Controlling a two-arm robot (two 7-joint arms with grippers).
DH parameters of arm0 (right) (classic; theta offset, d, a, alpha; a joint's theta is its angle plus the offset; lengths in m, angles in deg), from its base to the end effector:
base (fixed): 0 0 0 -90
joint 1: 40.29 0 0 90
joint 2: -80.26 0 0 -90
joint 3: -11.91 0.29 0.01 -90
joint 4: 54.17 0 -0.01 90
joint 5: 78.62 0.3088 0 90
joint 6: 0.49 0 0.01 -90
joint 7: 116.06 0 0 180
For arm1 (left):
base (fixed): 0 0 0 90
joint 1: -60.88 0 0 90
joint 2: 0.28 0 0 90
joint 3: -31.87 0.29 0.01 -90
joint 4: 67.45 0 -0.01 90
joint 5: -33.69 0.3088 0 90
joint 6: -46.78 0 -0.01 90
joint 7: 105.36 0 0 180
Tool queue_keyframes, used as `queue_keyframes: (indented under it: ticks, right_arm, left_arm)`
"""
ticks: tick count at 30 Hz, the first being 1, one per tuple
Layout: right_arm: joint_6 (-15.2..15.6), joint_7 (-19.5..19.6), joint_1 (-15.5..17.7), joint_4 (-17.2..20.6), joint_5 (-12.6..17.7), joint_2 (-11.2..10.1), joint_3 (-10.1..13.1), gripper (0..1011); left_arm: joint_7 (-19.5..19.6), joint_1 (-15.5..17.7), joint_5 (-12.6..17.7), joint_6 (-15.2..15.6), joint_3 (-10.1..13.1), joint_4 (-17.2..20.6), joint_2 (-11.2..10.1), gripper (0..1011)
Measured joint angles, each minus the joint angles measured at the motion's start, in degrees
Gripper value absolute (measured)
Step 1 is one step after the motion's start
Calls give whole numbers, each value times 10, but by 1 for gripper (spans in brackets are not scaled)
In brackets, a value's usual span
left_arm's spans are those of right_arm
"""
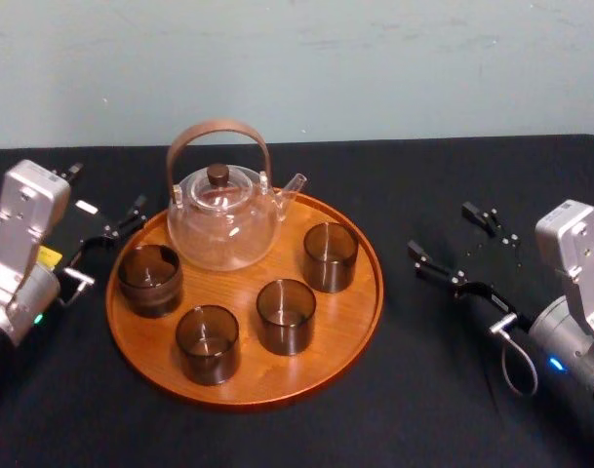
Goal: Pick up the glass from the table and place it on the tray.
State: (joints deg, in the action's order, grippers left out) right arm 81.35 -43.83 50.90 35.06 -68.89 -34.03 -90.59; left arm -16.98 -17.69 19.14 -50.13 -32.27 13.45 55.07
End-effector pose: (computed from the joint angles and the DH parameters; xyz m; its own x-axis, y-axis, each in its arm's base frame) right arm 0.3144 -0.0600 -0.3118 0.5030 -0.8328 0.2313 0.8615 0.5046 -0.0568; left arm 0.3581 0.0827 -0.3023 0.2922 0.8803 0.3738 -0.9553 0.2873 0.0702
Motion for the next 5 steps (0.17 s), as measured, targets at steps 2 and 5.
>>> queue_keyframes:
  ticks: [2,5]
  right_arm:
    - [0,0,0,0,0,0,0,1002]
    - [0,0,0,0,0,0,0,1002]
  left_arm:
    - [0,0,0,0,0,0,0,1001]
    - [0,0,0,0,0,0,0,1001]
